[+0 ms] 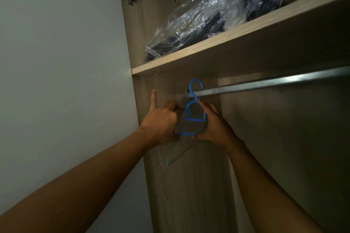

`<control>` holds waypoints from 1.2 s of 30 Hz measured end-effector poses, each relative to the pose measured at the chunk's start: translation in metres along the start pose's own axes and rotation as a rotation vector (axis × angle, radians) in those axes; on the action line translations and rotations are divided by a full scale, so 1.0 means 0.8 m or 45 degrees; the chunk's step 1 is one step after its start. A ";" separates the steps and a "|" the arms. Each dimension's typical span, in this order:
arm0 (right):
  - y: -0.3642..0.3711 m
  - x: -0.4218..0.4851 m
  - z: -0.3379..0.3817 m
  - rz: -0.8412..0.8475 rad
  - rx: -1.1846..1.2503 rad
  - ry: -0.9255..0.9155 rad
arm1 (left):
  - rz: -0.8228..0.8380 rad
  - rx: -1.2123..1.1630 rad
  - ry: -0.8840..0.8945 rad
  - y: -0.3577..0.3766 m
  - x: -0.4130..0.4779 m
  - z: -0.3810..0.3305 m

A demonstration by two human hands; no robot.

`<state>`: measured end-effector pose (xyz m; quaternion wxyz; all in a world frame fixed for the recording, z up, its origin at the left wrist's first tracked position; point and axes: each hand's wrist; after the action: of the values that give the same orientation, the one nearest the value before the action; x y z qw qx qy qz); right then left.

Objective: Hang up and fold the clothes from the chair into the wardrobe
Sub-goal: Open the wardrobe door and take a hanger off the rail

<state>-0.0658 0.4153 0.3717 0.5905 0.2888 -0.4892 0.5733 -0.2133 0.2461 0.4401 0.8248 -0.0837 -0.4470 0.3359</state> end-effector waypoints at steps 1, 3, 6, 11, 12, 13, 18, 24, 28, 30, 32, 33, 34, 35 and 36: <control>-0.004 -0.006 0.009 0.006 -0.002 -0.005 | 0.000 -0.014 -0.007 -0.006 -0.008 0.000; -0.011 -0.016 0.029 0.009 -0.022 -0.019 | -0.013 -0.045 -0.027 -0.021 -0.022 0.003; -0.026 -0.031 0.058 0.021 -0.054 -0.049 | -0.051 -0.063 -0.056 -0.049 -0.045 0.007; -0.033 -0.049 0.113 0.064 -0.066 -0.131 | -0.055 -0.025 -0.090 -0.098 -0.094 0.018; -0.032 -0.051 0.126 0.070 -0.049 -0.135 | -0.064 0.009 -0.092 -0.108 -0.104 0.023; -0.032 -0.053 0.141 0.074 -0.027 -0.141 | -0.069 0.045 -0.097 -0.119 -0.114 0.027; -0.031 -0.059 0.221 0.083 0.060 -0.214 | -0.055 0.188 -0.143 -0.191 -0.159 0.050; -0.045 -0.075 0.337 0.071 0.182 -0.287 | -0.100 0.327 -0.185 -0.306 -0.224 0.071; -0.060 -0.111 0.437 0.075 0.225 -0.367 | -0.083 0.400 -0.295 -0.402 -0.292 0.073; -0.067 -0.137 0.498 0.109 0.227 -0.403 | -0.055 0.432 -0.359 -0.457 -0.341 0.073; -0.073 -0.166 0.563 0.154 0.220 -0.455 | -0.012 0.503 -0.424 -0.514 -0.392 0.073; -0.075 -0.180 0.595 0.174 0.227 -0.483 | 0.011 0.541 -0.460 -0.542 -0.417 0.073; -0.078 -0.194 0.627 0.186 0.247 -0.509 | 0.030 0.576 -0.495 -0.570 -0.441 0.073; -0.081 -0.208 0.659 0.196 0.270 -0.531 | 0.053 0.607 -0.526 -0.597 -0.463 0.074; -0.082 -0.223 0.689 0.212 0.290 -0.550 | 0.085 0.630 -0.553 -0.622 -0.485 0.073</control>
<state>-0.1146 -0.1634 0.4196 0.3866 0.4281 -0.5583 0.5963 -0.1666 -0.3858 0.4285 0.6942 0.1782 -0.5142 0.4711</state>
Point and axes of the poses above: each hand's wrist, its own x-axis towards the middle knuckle, its own y-axis out of the palm, z = x × y, and after that the axes turned 14 degrees about -z, right-handed
